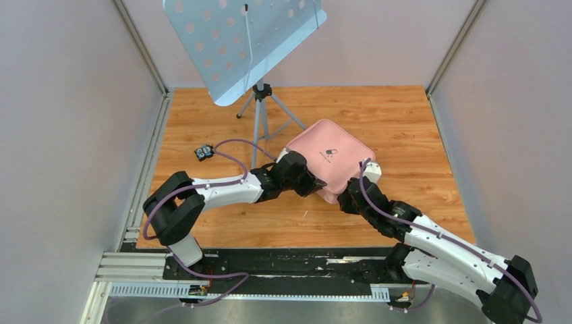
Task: Organize the medicine kit
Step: Zip the medicine box at the center of the board.
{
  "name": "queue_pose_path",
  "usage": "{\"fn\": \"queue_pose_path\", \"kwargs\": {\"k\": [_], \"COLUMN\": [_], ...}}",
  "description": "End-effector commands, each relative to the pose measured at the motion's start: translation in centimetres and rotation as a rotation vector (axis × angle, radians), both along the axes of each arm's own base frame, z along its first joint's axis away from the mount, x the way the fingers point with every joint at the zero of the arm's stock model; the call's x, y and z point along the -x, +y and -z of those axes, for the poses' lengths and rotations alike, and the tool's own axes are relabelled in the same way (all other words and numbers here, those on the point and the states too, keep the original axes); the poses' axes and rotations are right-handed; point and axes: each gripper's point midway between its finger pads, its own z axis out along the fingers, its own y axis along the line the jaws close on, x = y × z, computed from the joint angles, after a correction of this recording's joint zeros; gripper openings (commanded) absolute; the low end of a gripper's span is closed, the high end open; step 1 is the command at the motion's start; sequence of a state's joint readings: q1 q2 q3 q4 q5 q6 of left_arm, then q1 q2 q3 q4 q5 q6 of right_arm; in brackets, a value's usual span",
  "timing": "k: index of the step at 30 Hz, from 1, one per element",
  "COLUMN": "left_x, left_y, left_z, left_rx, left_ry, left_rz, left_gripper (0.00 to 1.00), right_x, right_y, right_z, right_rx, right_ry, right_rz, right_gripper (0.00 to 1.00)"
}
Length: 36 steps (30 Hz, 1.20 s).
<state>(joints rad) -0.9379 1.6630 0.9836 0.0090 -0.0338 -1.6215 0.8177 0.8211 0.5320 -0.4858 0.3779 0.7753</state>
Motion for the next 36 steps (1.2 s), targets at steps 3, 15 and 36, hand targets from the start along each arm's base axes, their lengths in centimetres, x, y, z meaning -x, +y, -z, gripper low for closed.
{"fn": "queue_pose_path", "kwargs": {"k": [3,15,36], "left_x": [-0.4,-0.5,0.3], "left_y": [4.9,6.4,10.3], "left_z": [1.7,1.9,3.1], "left_rx": [-0.179,-0.247,-0.309], "left_ry": [-0.014,-0.034,-0.032], "left_rz": [-0.044,-0.01,-0.032], "left_gripper": [0.0,0.0,0.0], "right_x": [-0.9,-0.4,0.5], "right_y": [-4.4,-5.0,-4.5], "right_z": [0.7,1.7,0.7], "right_rx": [0.176,0.189,0.096], "right_ry": [0.02,0.081,0.08], "right_rz": [0.184,0.247,0.238], "right_gripper": [0.0,0.0,0.03]}}
